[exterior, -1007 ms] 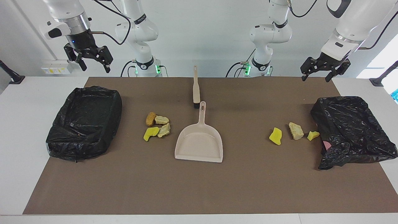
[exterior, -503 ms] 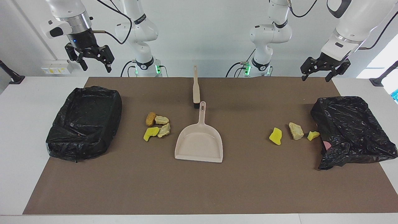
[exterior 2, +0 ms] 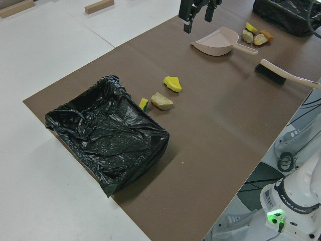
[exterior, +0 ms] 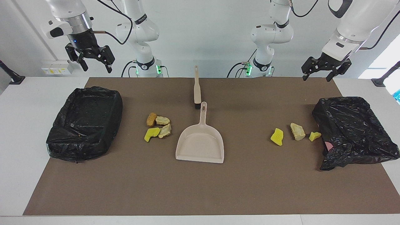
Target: Sweep and dump trash in bin
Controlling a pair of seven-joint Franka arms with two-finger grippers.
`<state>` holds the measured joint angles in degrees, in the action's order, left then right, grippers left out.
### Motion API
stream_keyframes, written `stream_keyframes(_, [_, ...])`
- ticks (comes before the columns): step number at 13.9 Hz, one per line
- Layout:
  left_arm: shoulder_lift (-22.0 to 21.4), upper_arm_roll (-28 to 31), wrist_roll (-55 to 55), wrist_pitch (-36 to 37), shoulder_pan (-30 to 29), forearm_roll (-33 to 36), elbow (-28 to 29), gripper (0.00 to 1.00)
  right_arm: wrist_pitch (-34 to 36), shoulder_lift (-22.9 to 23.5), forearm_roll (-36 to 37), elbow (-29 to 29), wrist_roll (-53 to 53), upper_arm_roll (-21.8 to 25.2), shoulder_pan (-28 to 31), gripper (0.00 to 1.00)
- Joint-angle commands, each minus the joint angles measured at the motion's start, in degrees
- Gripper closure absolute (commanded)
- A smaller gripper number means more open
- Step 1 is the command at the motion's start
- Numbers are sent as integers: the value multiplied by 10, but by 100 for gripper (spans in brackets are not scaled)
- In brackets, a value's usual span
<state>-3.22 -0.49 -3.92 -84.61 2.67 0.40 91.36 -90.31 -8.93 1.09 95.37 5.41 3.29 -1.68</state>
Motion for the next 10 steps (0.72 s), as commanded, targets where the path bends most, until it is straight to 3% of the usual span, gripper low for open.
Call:
stream_keyframes(1, [-28,2,-7,-4,3,3,36,0,-3,5,-7,-5,-14,0,11,0])
stream_keyframes(5, [-35,0,-8,-12,7,-1,60,0,0,2,-11,0,-8,0,12,0])
stream_keyframes(8, [-53,-1,-8,-52,8,-31,110,0,0,1,-13,3,-8,0,12,0])
stream_keyframes(10, [-69,-1,-7,-88,41,-42,154,0,2,1,-13,3,-7,0,12,0])
